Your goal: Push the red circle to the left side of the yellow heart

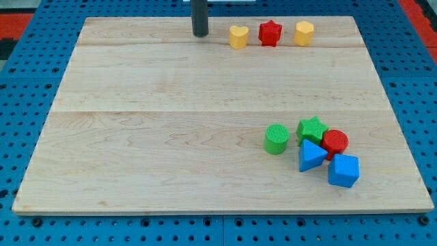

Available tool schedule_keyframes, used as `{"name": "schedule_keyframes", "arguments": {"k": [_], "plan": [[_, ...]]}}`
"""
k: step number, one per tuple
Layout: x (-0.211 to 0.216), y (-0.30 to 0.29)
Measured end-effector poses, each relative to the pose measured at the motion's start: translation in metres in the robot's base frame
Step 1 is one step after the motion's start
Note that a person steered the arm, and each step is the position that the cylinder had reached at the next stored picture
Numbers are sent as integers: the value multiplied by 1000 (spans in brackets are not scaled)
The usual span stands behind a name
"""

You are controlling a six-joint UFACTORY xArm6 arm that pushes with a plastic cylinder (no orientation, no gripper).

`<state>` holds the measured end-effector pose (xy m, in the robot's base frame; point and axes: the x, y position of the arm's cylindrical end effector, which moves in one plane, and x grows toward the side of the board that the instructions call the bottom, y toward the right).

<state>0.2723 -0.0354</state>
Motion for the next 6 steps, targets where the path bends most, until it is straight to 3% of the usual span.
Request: {"name": "schedule_keyframes", "arguments": {"k": [1, 4, 6], "plan": [[35, 58], [8, 84], [113, 233]]}}
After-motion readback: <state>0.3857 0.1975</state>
